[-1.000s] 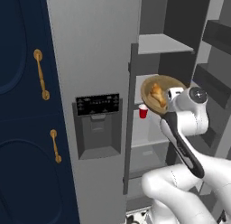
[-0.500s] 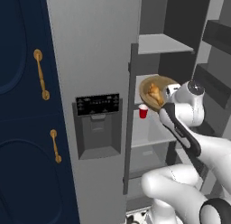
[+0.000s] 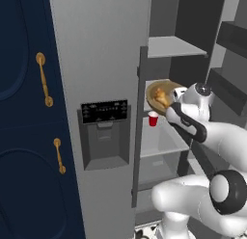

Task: Pick the chicken drumstick and garlic from their plates and place them in the bowl. Then put the bowl in the fridge.

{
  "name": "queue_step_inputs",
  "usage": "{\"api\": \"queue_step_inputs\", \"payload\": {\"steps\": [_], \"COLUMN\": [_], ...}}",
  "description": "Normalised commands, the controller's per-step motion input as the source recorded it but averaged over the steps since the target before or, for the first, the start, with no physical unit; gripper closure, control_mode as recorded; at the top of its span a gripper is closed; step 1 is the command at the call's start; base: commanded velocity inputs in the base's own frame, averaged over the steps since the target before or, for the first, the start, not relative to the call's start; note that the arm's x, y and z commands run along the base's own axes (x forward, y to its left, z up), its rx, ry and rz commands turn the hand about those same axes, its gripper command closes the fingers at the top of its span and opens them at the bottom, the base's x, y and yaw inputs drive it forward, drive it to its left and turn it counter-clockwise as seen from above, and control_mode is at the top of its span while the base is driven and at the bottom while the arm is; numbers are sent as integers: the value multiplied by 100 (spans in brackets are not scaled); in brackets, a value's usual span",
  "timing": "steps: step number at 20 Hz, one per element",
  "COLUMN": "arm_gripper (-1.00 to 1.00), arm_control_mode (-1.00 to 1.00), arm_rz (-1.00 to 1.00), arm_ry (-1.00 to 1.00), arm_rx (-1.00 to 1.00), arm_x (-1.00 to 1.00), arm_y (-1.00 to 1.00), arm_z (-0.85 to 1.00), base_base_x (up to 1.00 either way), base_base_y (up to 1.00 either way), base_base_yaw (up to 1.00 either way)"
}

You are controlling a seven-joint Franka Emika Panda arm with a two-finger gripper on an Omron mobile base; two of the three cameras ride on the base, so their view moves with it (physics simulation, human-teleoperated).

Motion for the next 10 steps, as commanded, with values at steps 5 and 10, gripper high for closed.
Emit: {"api": "queue_step_inputs", "payload": {"steps": [5,10], "arm_gripper": [100,100], "arm_control_mode": [-100,-100], "arm_rz": [0,1], "arm_ry": [5,0], "arm_rx": [0,0], "arm_x": [40,46], "arm_y": [0,-3], "arm_z": [-27,-1], "base_base_x": [0,0], "base_base_y": [0,0], "base_base_yaw": [0,0]}}
